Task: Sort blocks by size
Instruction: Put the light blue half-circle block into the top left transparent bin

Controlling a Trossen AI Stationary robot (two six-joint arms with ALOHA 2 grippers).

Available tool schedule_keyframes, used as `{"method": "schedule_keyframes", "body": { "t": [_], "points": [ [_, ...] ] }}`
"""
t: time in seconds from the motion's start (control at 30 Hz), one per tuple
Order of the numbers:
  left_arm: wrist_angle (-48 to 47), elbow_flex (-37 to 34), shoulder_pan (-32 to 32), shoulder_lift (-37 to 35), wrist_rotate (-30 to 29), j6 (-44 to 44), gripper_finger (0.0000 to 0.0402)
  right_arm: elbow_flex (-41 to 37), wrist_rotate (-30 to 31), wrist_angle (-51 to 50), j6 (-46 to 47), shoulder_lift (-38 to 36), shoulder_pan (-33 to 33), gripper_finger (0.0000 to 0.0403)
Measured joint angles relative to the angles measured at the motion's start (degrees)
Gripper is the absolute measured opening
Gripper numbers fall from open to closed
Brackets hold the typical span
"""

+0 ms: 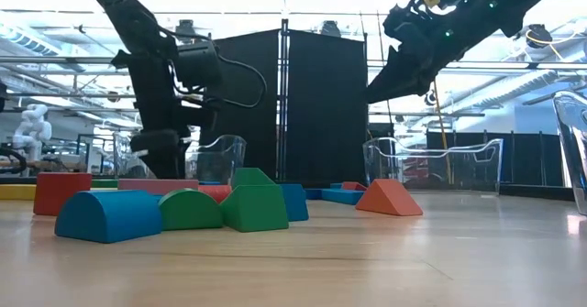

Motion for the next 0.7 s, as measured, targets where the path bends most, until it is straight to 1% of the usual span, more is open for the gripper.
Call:
{"method": "schedule_keyframes", "body": {
  "t": [0.2, 0.43, 0.53, 0.7],
  "points": [
    [-0.03, 0.00, 1.31, 0.02, 2.54, 1.49, 0.0305, 0.00, -0.02, -0.84, -0.46, 0.00, 0.38, 0.0167],
    [0.14, 0.00, 1.36, 0.02, 2.86, 2.99, 0.0302, 0.00, 0.00, -0.92, -0.48, 0.00, 0.38, 0.0167],
    [0.03, 0.00, 1.36, 0.04, 3.31, 2.97, 0.0283, 0.00, 0.00, -0.92, -0.48, 0.00, 0.38, 0.0167],
    [-0.08, -0.02, 1.31, 0.07, 4.18, 2.97, 0.0233, 0.00, 0.00, -0.94, -0.50, 0.00, 0.38, 0.0167]
  ]
}}
